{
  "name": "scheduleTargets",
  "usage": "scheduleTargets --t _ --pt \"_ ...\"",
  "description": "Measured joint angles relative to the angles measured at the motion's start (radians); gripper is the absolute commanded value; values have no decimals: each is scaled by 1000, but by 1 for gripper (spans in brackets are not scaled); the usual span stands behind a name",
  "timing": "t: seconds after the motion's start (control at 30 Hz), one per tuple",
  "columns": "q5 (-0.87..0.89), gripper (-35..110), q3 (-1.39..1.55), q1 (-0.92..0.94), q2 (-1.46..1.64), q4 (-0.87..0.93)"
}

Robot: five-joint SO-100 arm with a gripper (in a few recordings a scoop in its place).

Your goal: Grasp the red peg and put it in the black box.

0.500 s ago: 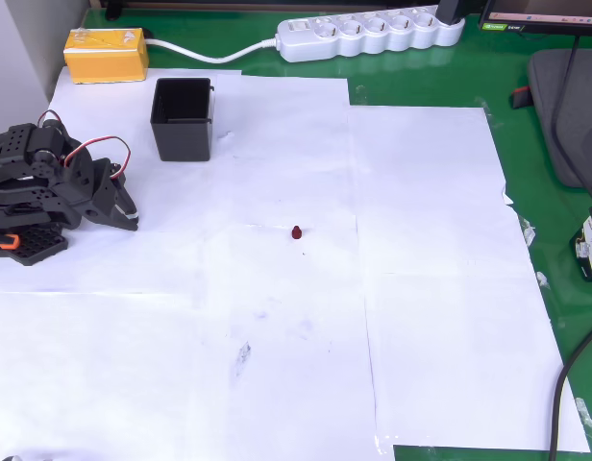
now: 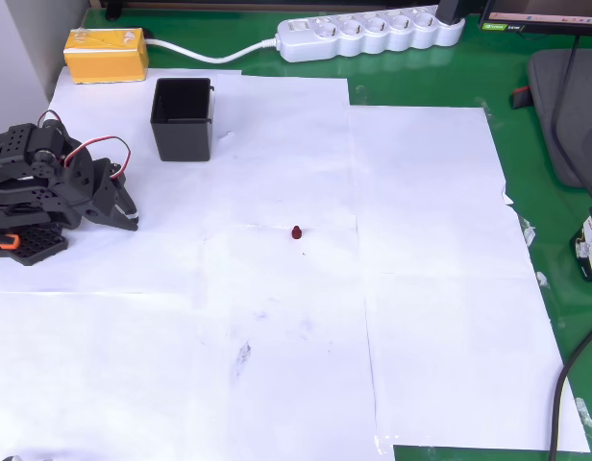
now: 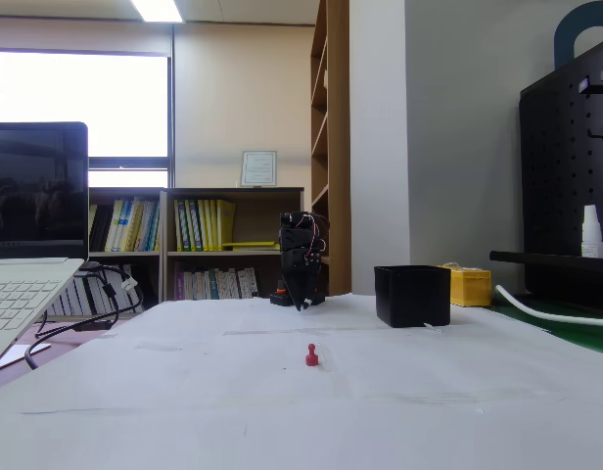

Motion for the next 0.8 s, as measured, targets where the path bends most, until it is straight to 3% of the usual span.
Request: scheduleTargets --t 0.8 --pt "0 5 0 2 0 0"
